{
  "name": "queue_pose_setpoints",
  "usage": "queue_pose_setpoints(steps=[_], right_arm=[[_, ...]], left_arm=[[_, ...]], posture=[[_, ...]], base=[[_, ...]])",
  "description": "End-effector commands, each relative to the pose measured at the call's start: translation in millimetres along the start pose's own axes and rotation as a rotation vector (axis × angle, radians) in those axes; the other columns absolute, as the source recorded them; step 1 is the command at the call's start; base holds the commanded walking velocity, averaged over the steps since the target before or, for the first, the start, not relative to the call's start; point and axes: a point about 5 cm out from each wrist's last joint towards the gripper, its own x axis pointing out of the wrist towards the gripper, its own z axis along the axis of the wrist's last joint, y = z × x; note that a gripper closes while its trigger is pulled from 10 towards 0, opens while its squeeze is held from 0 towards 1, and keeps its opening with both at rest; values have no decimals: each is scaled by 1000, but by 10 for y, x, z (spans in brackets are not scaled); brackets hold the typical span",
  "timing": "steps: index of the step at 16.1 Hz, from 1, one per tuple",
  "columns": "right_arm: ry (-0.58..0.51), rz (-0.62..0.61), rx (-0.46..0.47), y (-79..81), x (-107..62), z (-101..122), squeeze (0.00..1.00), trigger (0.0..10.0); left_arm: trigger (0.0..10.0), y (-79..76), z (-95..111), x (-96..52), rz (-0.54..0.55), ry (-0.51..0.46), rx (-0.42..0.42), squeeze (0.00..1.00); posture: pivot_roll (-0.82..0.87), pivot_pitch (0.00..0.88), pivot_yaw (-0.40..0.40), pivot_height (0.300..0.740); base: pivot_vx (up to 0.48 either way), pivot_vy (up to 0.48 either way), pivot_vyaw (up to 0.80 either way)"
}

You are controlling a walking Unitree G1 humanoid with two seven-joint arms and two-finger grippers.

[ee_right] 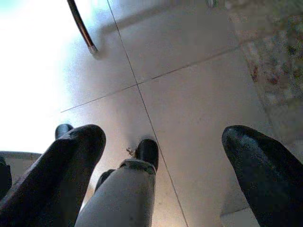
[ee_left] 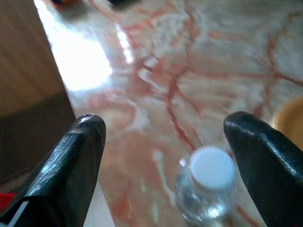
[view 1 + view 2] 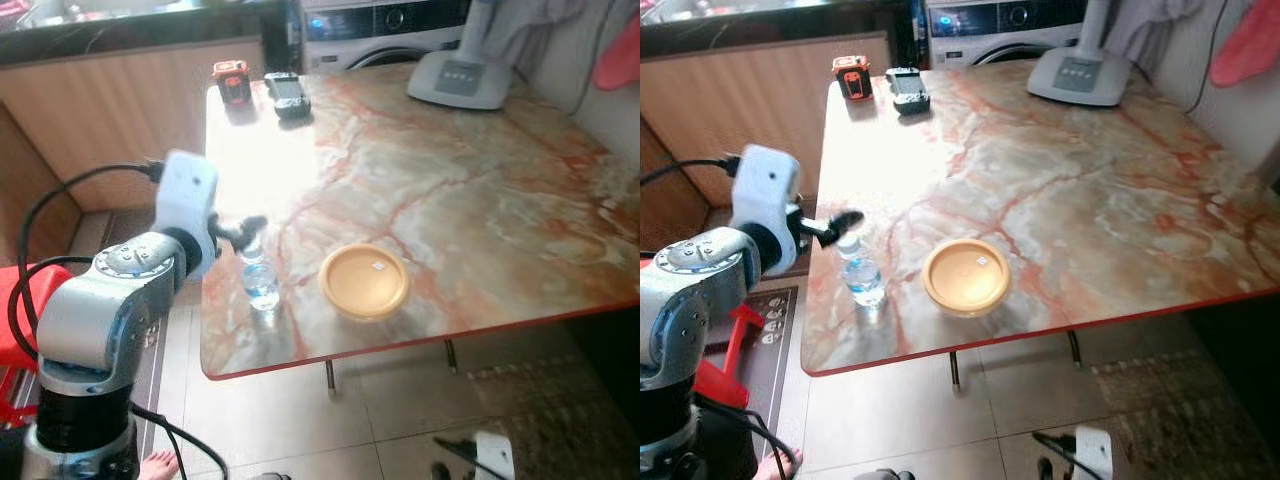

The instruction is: Restocking fridge

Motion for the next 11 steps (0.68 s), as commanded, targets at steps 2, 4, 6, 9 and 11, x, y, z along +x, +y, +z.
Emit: queue_pose_setpoints(steps=[2, 4, 6, 9, 11], right_arm=[[32, -3, 5, -11, -17, -92, 0, 10000], [31, -2, 3, -12, -19, -96, 0, 10000], [34, 0, -1, -15, -19, -98, 0, 10000], [37, 3, -16, -24, -19, -91, 0, 10000], [35, 2, -18, -29, -20, -87, 0, 10000]], left_arm=[[10000, -30, 65, 34, -74, 31, -18, 0], [10000, -4, 107, 93, -130, 44, -56, 0], [10000, 38, 127, 105, -158, 59, -53, 0], [10000, 125, 120, 109, -223, 117, 12, 0], [10000, 163, 66, 137, -224, 144, 45, 0]], posture=[[268, 67, 37, 740], [257, 67, 36, 740], [257, 65, 37, 740], [250, 61, 39, 740], [243, 57, 41, 740]], base=[[0, 0, 0], [0, 0, 0], [0, 0, 0], [0, 0, 0], [0, 0, 0]])
